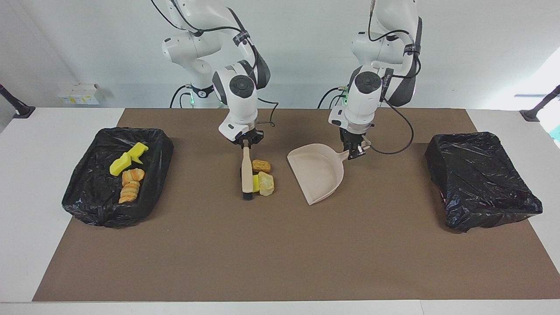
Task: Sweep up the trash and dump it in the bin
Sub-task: 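Sweep the cracker, sponge and snack into the dustpan with the right gripper, then tip the dustpan into the bin with the left gripper while the right gripper withdraws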
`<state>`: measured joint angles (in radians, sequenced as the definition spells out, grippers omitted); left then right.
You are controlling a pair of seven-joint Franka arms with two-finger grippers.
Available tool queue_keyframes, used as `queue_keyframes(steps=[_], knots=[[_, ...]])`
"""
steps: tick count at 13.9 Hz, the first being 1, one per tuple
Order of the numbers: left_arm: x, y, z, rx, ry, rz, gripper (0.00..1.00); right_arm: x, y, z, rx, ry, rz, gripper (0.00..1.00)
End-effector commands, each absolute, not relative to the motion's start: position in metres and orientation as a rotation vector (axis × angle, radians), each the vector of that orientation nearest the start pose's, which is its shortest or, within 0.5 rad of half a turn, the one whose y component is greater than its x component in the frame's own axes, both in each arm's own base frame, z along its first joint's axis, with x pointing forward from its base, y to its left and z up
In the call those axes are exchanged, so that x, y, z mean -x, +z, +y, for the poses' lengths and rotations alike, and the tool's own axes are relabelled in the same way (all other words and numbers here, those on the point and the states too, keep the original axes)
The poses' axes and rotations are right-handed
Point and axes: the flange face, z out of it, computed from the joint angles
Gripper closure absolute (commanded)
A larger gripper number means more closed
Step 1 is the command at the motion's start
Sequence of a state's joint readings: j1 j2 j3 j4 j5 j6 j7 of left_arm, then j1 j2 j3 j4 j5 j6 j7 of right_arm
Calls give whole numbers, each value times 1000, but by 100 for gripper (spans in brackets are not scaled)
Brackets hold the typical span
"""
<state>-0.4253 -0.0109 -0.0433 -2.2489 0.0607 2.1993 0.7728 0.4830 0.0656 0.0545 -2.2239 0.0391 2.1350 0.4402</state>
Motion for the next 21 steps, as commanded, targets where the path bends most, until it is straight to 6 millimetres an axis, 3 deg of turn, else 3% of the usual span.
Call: queue_keyframes(steps=[1, 4, 6, 10, 11, 14, 18, 21], knots=[[-455, 368, -229, 2484, 46, 1827, 100, -436, 332, 314, 3098, 295, -126, 100], [-455, 368, -229, 2484, 44, 1827, 100, -435, 325, 359, 3027, 316, -140, 100], [-455, 368, -229, 2484, 46, 1827, 100, -434, 332, 382, 2940, 317, -113, 100], [-457, 368, -227, 2491, 39, 1817, 100, -429, 338, 397, 2807, 354, -82, 100], [-457, 368, -226, 2494, 39, 1815, 100, -430, 349, 401, 2798, 346, -85, 100], [-459, 367, -224, 2534, 37, 1757, 100, -431, 380, 383, 2800, 398, -91, 100], [-469, 377, -221, 2620, -1, 1620, 100, -429, 428, 337, 2830, 495, -84, 100], [-483, 398, -201, 2706, -56, 1466, 100, -411, 436, 332, 2920, 550, -8, 100]])
